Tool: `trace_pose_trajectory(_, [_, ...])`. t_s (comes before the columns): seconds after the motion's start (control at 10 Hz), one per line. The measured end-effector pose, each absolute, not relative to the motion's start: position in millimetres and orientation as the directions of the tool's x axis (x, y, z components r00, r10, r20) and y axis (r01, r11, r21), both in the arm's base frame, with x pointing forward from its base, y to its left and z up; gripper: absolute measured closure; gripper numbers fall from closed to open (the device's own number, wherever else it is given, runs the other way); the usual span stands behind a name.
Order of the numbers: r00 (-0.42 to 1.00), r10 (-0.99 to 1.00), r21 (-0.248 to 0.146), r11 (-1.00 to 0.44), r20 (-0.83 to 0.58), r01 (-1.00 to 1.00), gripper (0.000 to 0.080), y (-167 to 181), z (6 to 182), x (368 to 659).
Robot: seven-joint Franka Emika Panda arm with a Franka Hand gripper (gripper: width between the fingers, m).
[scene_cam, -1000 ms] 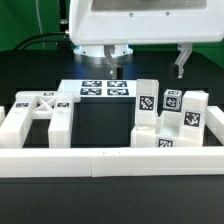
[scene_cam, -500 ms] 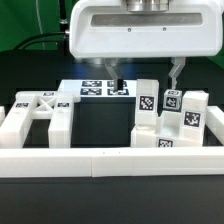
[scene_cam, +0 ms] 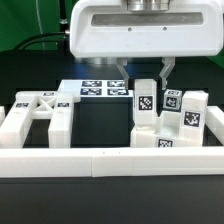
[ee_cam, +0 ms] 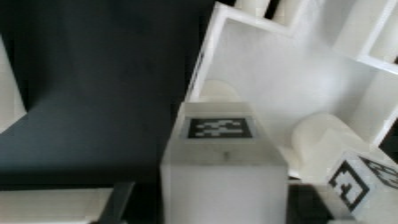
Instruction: Assemble chair
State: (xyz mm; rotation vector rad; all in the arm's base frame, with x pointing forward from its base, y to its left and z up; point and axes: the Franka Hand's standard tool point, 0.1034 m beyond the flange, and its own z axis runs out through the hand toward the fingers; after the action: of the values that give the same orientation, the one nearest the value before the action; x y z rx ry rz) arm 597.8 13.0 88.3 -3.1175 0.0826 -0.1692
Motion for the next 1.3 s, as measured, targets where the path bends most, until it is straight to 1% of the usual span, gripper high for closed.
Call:
trace_pose_trajectory(0.1, [0.988, -0.109, -0.029, -0.994, 0.106, -0.107, 0.0515, 13.3, 88.2, 597.8])
trace_pose_trajectory(0.3, [0.939, -0.328, -0.068, -0.944, 0.105, -0.322, 0.0515, 13.5, 87.6, 598.2])
trace_pose_trajectory(0.4, [0.912, -0.397, -0.084, -0.917, 0.105, -0.389, 0.0515, 13.2, 87.4, 598.5])
trace_pose_trajectory(0.6, [0.811, -0.578, -0.109, -0.815, 0.090, -0.568, 0.0514, 19.1, 87.5, 599.7])
trace_pose_trajectory(0.9, [0.619, -0.784, -0.146, -0.618, 0.047, -0.772, 0.0514, 25.6, 86.6, 601.2])
trace_pose_trajectory(1.1, [0.461, -0.887, -0.158, -0.457, 0.017, -0.875, 0.0514, 29.2, 86.2, 605.6])
trace_pose_trajectory(1.3, [0.313, -0.950, -0.167, -0.306, -0.016, -0.937, 0.0514, 31.8, 86.3, 610.1])
